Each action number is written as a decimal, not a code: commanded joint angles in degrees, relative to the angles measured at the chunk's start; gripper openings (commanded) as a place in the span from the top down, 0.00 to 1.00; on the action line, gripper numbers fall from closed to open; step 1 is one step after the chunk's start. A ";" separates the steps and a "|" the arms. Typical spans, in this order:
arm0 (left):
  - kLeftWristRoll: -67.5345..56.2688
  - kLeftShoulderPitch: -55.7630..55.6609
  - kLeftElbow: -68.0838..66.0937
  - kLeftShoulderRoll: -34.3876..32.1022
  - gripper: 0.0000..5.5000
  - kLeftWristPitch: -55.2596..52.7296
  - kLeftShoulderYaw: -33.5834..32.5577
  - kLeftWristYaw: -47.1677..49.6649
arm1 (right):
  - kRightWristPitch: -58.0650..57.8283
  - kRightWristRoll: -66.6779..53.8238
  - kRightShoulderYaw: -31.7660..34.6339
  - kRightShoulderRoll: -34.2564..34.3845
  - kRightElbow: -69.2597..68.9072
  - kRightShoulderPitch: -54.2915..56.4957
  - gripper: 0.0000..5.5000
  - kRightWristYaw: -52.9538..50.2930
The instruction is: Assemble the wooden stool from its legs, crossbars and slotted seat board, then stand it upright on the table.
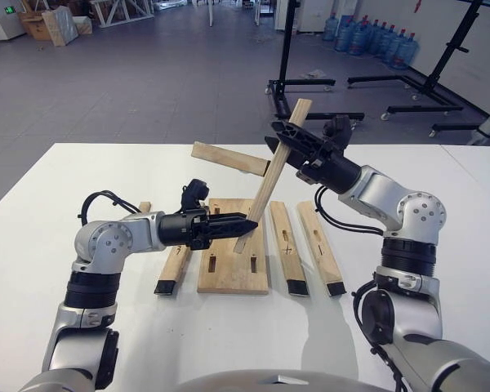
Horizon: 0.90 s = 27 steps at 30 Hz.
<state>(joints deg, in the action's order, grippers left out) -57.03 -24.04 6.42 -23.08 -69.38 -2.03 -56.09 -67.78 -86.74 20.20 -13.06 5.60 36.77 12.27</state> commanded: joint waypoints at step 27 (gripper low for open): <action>9.40 4.53 -5.11 -4.44 0.12 11.98 -1.88 6.63 | 14.10 18.87 -4.30 -9.05 -6.82 -3.32 0.62 17.21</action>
<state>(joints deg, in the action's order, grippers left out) -49.65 -21.50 1.15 -26.17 -59.05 -4.14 -49.42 -57.77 -72.24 16.75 -20.71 -0.39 32.59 26.92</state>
